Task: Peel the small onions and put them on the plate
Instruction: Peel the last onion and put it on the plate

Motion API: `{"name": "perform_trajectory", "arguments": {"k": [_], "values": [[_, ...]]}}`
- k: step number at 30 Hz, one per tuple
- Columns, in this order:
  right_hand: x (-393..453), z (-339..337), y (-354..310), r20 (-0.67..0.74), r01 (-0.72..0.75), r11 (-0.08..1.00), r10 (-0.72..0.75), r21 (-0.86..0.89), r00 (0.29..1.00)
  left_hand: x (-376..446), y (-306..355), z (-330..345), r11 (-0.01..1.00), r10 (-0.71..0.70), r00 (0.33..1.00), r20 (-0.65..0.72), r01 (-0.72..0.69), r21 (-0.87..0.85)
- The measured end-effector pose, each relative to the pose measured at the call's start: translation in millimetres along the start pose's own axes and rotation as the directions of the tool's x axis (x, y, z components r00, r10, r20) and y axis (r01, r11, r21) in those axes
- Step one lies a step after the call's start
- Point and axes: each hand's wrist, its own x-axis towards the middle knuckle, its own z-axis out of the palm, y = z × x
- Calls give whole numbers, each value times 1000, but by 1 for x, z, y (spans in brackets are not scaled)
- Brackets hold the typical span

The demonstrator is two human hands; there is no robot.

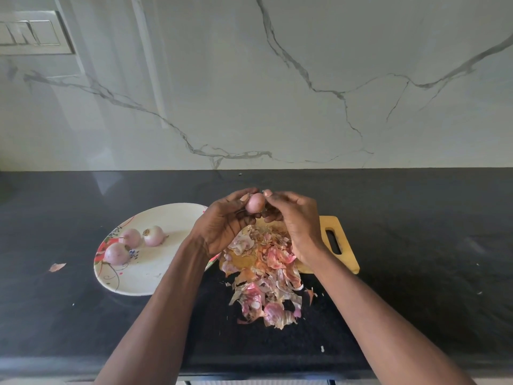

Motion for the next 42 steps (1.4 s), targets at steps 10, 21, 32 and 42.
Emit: {"name": "perform_trajectory", "arguments": {"k": [10, 21, 32, 42], "values": [[3, -1, 2, 24, -54, 993, 52, 108, 998, 3, -4, 1, 998, 67, 997, -41, -67, 4], [11, -15, 6, 147, 230, 908, -189, -349, 971, 4, -6, 2, 976, 64, 996, -58, -50, 214], [13, -13, 6, 138, 193, 889, -149, -414, 979, 1, -3, 2, 879, 115, 993, -15, -95, 466], [7, -5, 11, 120, 265, 712, -248, -651, 961, 0, -11, 11, 913, 108, 994, -6, -97, 396]]}}
